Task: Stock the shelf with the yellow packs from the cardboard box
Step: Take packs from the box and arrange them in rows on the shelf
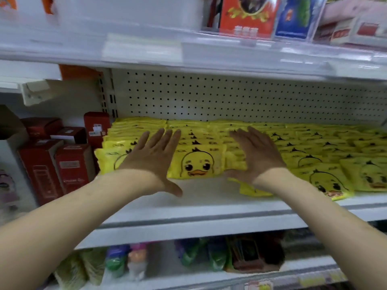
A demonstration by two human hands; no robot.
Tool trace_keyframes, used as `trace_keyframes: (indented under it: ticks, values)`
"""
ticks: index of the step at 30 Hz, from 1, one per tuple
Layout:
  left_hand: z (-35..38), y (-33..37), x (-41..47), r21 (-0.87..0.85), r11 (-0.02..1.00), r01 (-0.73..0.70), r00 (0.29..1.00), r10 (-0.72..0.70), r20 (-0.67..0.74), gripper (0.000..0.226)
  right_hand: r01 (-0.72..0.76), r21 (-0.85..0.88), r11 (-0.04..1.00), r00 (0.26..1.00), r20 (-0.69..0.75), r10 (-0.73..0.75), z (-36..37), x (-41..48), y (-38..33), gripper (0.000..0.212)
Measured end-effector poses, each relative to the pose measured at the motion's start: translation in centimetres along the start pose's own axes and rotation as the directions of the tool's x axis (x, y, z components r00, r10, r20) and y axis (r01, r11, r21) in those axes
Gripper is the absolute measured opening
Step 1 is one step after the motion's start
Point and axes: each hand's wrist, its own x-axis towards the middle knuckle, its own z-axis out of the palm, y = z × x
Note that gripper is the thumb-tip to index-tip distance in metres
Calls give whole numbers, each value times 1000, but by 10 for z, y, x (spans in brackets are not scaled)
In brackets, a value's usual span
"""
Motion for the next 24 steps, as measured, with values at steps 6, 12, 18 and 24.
trace_keyframes:
  ticks: [6,12,18,24]
  values:
    - [-10,101,15,-116,993,4,1000,-2,15,138,-95,-81,992,990,99,103,-19,-42,112,109]
    - [0,177,51,-180,981,76,994,-61,85,138,40,-79,996,978,207,-23,-10,-46,142,115]
    - [-8,204,90,9,997,83,982,-83,168,143,171,-55,984,969,191,-158,-9,-28,139,118]
    - [-1,202,107,34,995,97,973,-102,209,146,234,-60,970,952,215,-216,2,-9,139,123]
